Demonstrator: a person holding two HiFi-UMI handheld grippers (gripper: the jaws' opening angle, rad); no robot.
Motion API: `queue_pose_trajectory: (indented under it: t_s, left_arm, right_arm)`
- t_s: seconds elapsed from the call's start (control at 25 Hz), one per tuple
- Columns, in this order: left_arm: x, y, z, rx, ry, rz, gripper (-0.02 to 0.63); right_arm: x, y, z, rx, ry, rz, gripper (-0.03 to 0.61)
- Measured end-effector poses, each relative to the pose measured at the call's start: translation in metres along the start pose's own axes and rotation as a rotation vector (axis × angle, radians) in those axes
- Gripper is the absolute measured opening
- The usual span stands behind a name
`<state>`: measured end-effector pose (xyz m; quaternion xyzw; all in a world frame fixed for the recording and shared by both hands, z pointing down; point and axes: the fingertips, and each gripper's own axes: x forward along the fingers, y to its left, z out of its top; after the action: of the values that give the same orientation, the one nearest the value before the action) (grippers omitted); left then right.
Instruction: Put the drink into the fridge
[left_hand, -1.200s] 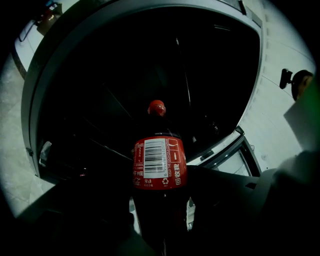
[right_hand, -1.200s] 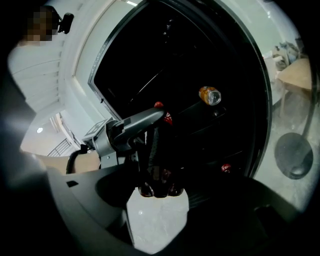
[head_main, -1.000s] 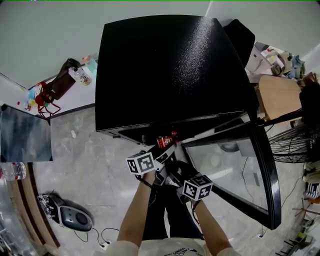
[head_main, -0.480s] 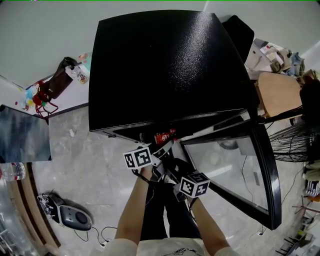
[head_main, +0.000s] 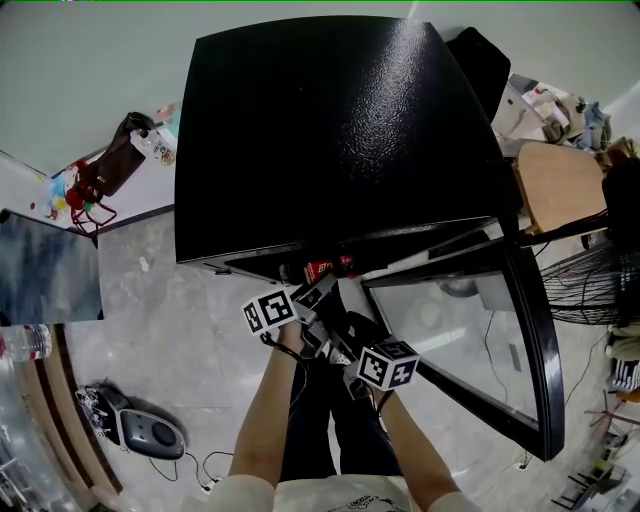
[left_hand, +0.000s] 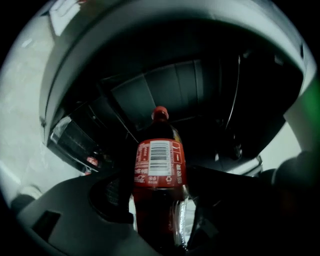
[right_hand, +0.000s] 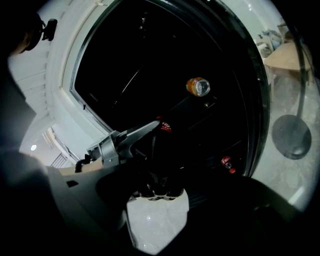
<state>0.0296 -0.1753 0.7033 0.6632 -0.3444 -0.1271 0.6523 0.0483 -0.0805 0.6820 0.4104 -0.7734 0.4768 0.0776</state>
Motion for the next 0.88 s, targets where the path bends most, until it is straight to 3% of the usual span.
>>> queue_pose_trajectory:
  t_s: [0.28, 0.48, 0.68, 0.76, 0.84, 0.88]
  left_arm:
    - [-0.002, -0.001, 0.011, -0.061, -0.07, -0.032, 0.319]
    - [-0.002, -0.002, 0.019, -0.123, -0.116, -0.069, 0.319]
    - [0.003, -0.001, 0.016, -0.106, -0.088, -0.056, 0.319]
    - [0.003, -0.002, 0.017, -0.115, -0.088, -0.059, 0.318]
    - [0.004, -0.002, 0.018, -0.114, -0.091, -0.055, 0.319]
    - [0.004, -0.002, 0.018, -0.113, -0.093, -0.053, 0.319]
  right_arm:
    - [0.002, 0.001, 0.008, -0.044, -0.002, -0.001, 0.284]
    - [-0.003, 0.004, 0.024, -0.189, -0.019, -0.024, 0.29]
    - [-0.035, 0.002, 0.038, -0.241, -0.134, -0.081, 0.288]
    - [-0.048, -0.009, 0.036, -0.227, -0.167, -0.135, 0.199]
    - [-0.054, -0.023, 0.027, -0.198, -0.16, -0.186, 0.029]
    - [-0.052, -0.028, 0.021, -0.184, -0.136, -0.199, 0.017]
